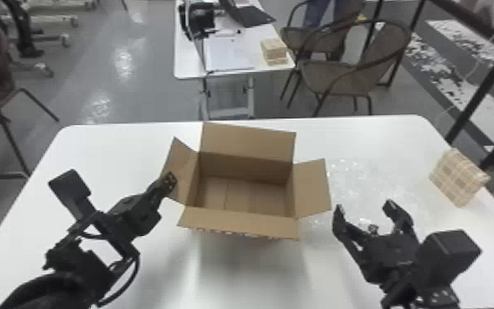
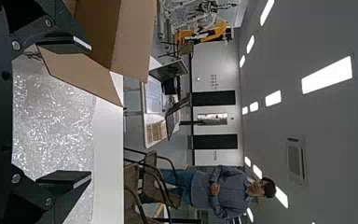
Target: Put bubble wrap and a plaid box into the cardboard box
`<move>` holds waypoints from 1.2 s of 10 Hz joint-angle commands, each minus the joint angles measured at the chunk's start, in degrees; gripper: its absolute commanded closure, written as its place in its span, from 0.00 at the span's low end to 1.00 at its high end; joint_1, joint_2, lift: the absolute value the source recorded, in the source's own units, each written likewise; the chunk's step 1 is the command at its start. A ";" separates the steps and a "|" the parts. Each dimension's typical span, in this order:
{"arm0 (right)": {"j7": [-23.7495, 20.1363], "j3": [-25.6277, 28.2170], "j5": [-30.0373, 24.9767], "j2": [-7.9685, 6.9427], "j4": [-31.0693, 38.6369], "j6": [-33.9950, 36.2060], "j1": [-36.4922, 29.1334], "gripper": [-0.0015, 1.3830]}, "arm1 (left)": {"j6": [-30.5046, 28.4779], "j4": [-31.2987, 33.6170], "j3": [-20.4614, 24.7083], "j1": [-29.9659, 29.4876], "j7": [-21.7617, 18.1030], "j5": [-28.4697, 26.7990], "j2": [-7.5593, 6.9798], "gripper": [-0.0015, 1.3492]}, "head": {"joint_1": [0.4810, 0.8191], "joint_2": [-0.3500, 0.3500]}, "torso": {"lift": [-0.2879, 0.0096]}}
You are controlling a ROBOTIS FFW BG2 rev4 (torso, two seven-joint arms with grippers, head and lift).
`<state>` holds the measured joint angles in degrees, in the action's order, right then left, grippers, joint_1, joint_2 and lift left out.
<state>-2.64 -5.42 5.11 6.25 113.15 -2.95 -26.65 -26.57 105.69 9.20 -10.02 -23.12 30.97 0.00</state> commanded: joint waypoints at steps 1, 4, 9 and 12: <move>0.00 -0.03 0.16 0.16 0.06 0.23 0.02 0.23 | 0.82 0.22 -0.24 0.00 0.00 -0.48 0.15 0.90 | 0.63 0.50 | 0.62; 0.00 -0.20 0.77 0.43 0.06 0.49 0.11 0.23 | 0.73 3.38 0.64 0.00 1.67 -3.73 0.15 0.90 | 0.63 0.51 | 0.62; 0.00 -0.29 1.13 0.52 -0.03 0.67 0.20 0.23 | 4.42 12.35 2.93 -1.84 5.71 -17.18 0.15 0.90 | 0.63 0.62 | 0.62; 0.00 -0.29 1.65 0.52 -0.21 0.67 0.28 0.23 | 4.07 13.75 2.40 -2.11 6.15 -19.46 0.15 0.90 | 0.63 0.64 | 0.62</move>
<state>-2.62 -5.71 6.56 6.73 112.99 -2.26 -26.43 -22.16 119.36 11.71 -12.10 -16.94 11.57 0.00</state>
